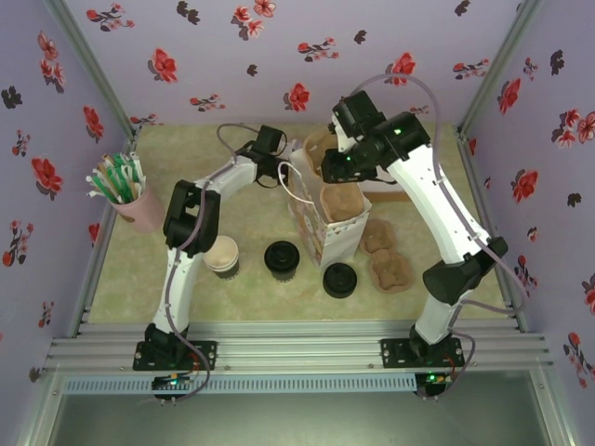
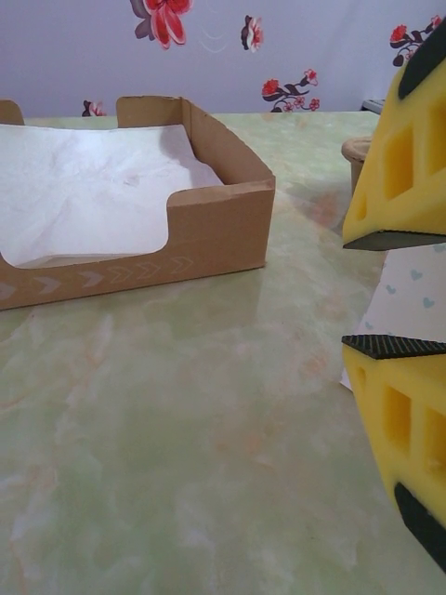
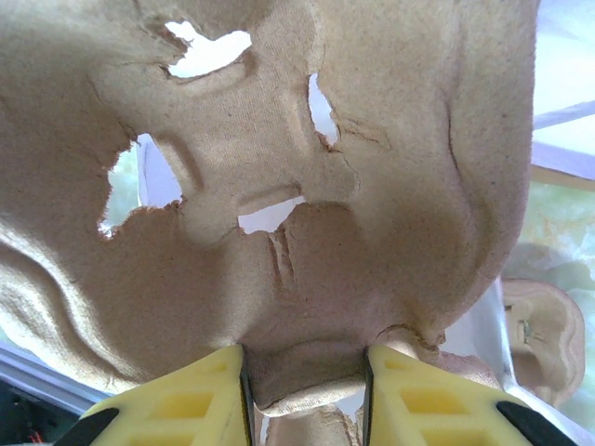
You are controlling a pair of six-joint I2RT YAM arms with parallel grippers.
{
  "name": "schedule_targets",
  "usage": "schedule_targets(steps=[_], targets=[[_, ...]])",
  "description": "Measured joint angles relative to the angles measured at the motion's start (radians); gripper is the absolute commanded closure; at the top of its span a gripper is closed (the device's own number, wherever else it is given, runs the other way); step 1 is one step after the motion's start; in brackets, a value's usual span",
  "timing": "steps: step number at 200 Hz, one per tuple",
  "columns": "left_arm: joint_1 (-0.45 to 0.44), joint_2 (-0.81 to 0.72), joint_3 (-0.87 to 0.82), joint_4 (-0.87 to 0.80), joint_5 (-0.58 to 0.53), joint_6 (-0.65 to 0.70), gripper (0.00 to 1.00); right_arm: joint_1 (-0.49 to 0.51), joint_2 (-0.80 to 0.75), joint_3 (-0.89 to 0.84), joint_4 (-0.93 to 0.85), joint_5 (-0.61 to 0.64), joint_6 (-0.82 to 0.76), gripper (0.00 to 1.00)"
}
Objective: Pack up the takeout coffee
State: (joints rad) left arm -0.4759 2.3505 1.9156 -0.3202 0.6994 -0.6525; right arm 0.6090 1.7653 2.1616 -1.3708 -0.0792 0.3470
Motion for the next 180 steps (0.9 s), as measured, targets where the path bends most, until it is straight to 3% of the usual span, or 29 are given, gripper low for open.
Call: schedule_targets(steps=[180], targets=[[0.04, -0.026, -0.065, 0.06, 0.002, -0.004, 0.68, 0.039, 0.219, 0.108, -0.121, 0.074, 0.001, 0.69]])
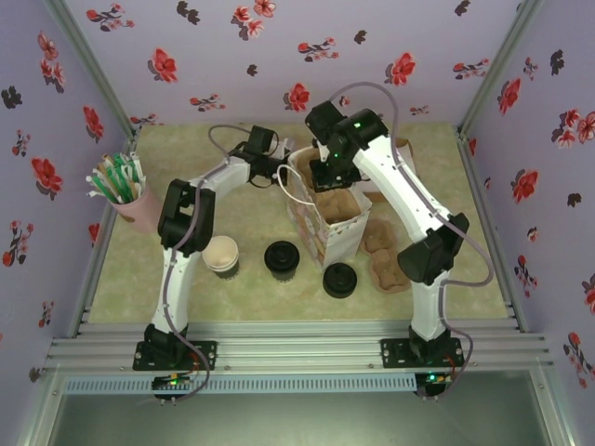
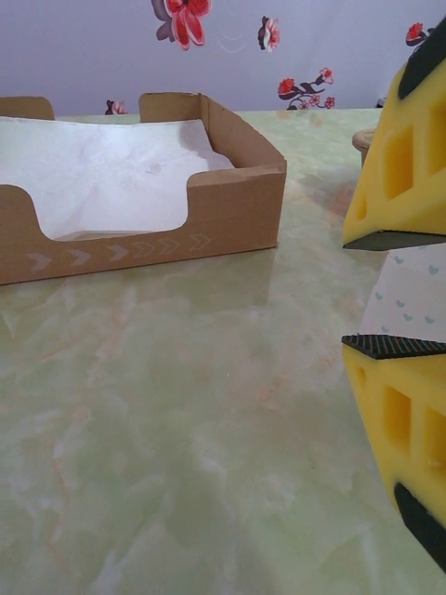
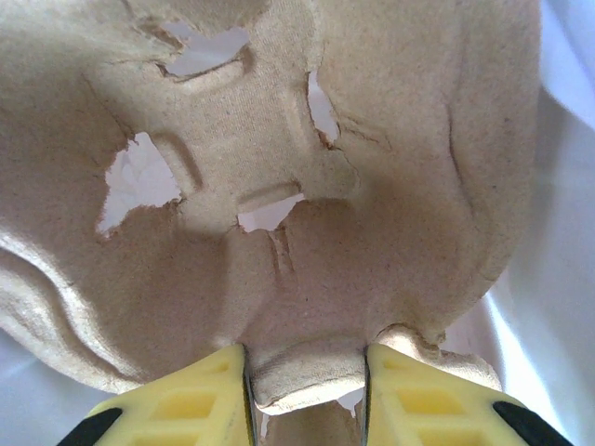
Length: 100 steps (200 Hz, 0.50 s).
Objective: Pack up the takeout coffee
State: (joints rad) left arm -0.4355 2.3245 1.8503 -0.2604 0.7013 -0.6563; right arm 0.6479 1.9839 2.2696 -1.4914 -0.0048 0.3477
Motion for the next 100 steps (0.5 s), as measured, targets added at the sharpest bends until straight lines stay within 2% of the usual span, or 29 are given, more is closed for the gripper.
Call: schedule_targets(steps=[100], targets=[[0.009, -0.014, -0.023, 0.018, 0.007, 0.0, 0.68, 0.009, 0.087, 0.003, -0.026, 0.022, 0.0, 0.69]])
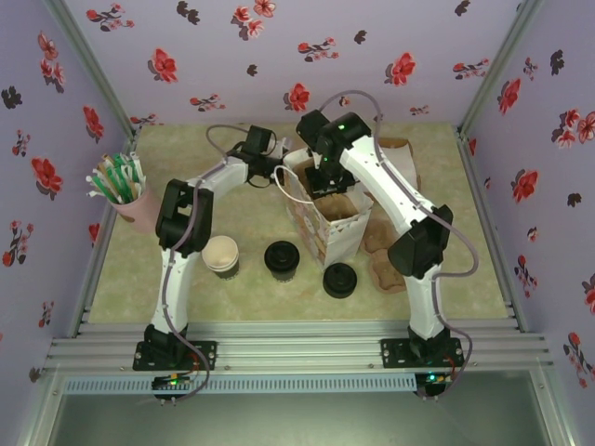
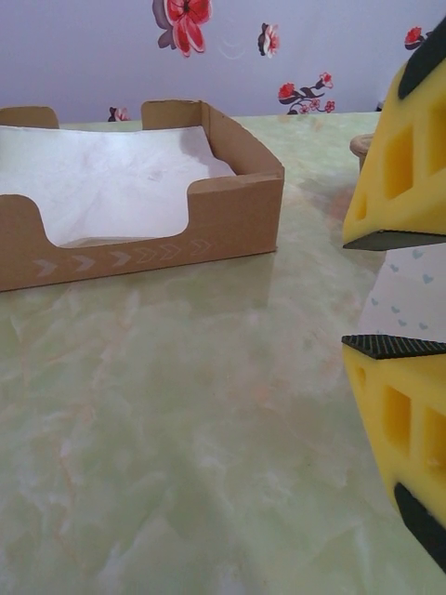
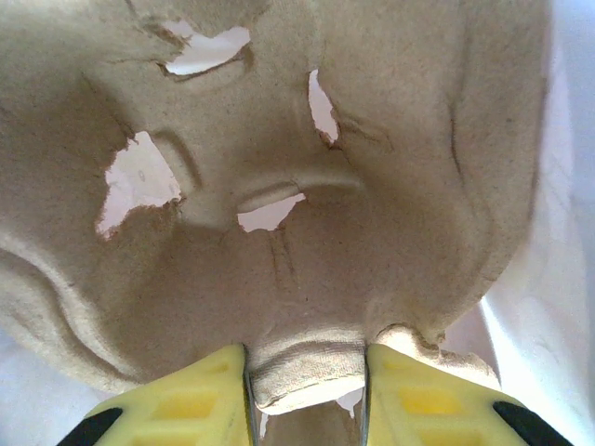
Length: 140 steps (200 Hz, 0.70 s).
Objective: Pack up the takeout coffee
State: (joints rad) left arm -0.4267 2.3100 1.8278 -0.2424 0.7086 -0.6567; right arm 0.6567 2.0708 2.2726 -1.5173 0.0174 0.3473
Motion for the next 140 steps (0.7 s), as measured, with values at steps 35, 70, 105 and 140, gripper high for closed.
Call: schedule_targets(steps=[35, 70, 105, 140], targets=[[0.011, -0.008, -0.025, 0.007, 0.0, -0.003, 0.68, 0.004, 0.018, 0.0, 0.0, 0.01, 0.0, 0.69], [0.026, -0.033, -0.049, 0.01, 0.0, -0.01, 0.68, 0.011, 0.041, -0.001, 0.001, 0.021, 0.0, 0.69], [0.032, -0.051, -0.051, 0.022, 0.0, -0.015, 0.68, 0.016, 0.056, -0.035, 0.01, 0.029, 0.0, 0.69], [0.032, -0.06, -0.068, 0.029, 0.001, -0.018, 0.68, 0.016, 0.061, -0.079, 0.038, 0.029, 0.0, 0.69]])
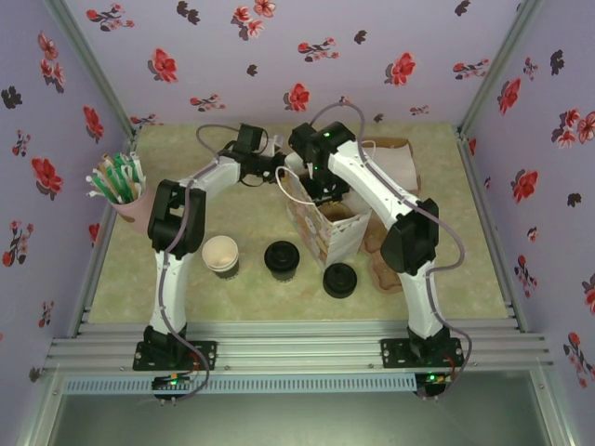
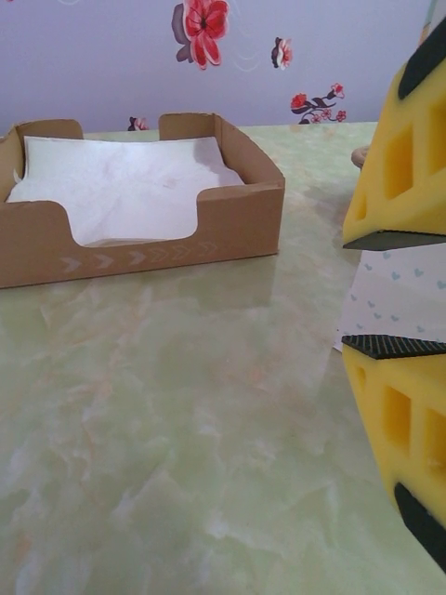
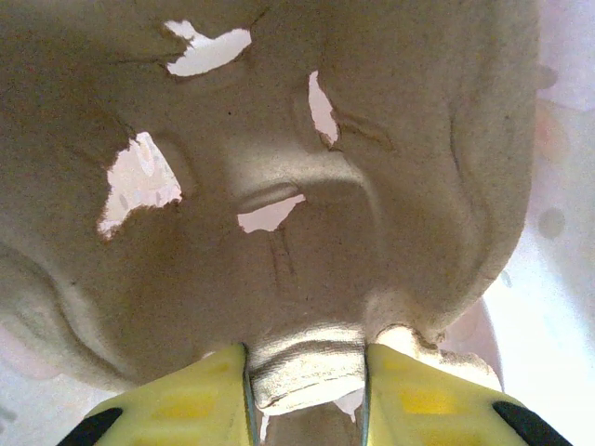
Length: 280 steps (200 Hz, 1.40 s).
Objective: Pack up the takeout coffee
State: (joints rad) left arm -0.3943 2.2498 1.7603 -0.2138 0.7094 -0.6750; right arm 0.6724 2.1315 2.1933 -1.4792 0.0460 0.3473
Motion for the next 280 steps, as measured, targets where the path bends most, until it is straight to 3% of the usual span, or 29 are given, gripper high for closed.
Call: schedule_targets(steps=[76, 201, 253, 280], targets=[[0.003, -0.008, -0.04, 0.013, 0.0, 0.0, 0.68, 0.003, 0.005, -0.12, 0.095, 0.0, 0.0, 0.66], [0.01, -0.062, -0.085, 0.03, -0.001, -0.001, 0.67, 0.003, 0.004, -0.264, 0.211, 0.0, 0.0, 0.5], [0.027, -0.114, -0.117, 0.044, -0.002, -0.012, 0.6, 0.003, -0.034, -0.265, 0.217, 0.004, 0.0, 0.41], [0.036, -0.157, -0.141, 0.069, -0.008, -0.031, 0.49, 0.003, -0.078, -0.265, 0.217, 0.008, 0.002, 0.33]])
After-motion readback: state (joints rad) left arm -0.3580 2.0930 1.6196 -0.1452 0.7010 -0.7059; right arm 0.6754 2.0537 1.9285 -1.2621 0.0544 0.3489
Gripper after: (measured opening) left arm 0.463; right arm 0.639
